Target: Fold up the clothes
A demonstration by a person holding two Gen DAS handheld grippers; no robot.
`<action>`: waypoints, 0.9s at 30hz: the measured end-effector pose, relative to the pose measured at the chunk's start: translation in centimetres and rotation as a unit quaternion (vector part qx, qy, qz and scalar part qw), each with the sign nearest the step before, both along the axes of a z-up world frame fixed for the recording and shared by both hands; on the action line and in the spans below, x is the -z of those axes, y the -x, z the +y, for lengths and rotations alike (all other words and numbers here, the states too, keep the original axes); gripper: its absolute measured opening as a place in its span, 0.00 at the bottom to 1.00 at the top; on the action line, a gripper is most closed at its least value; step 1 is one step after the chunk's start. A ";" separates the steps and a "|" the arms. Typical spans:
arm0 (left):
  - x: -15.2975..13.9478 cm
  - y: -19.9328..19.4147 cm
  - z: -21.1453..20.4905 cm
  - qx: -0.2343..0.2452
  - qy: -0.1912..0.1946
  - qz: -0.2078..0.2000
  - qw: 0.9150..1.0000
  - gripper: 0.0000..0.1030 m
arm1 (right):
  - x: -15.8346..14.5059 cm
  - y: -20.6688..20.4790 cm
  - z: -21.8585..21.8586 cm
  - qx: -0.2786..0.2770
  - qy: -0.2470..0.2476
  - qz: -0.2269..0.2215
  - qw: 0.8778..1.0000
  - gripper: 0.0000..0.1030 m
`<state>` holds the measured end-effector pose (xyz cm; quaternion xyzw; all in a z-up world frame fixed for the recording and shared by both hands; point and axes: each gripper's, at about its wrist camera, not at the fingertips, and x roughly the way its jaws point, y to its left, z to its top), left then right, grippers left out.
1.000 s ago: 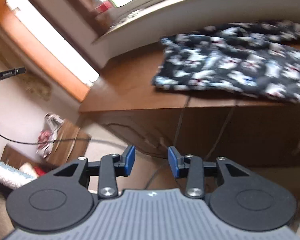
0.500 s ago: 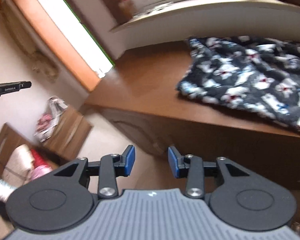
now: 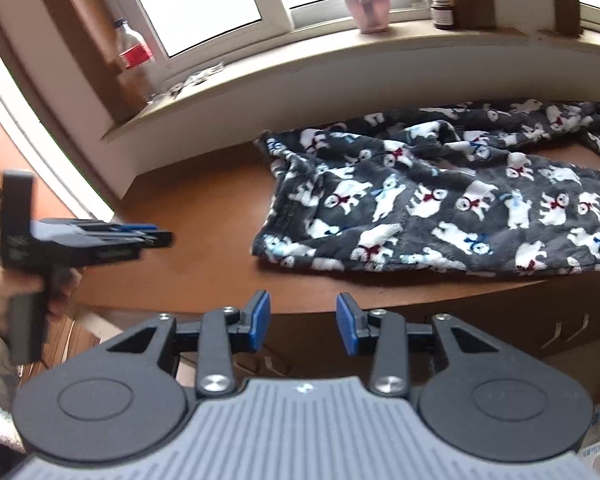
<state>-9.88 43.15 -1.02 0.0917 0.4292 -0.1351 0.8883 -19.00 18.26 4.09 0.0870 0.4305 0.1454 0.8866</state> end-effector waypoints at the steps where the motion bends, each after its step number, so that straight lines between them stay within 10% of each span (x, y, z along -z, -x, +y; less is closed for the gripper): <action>1: 0.8 -0.6 -0.6 0.007 0.003 0.002 1.000 0.32 | 0.1 -0.2 0.0 0.006 0.003 0.001 1.000 0.39; 27: 7.3 -13.3 -8.4 -0.010 0.021 0.034 0.999 0.32 | 3.5 -8.5 -7.4 0.015 0.051 0.052 0.997 0.39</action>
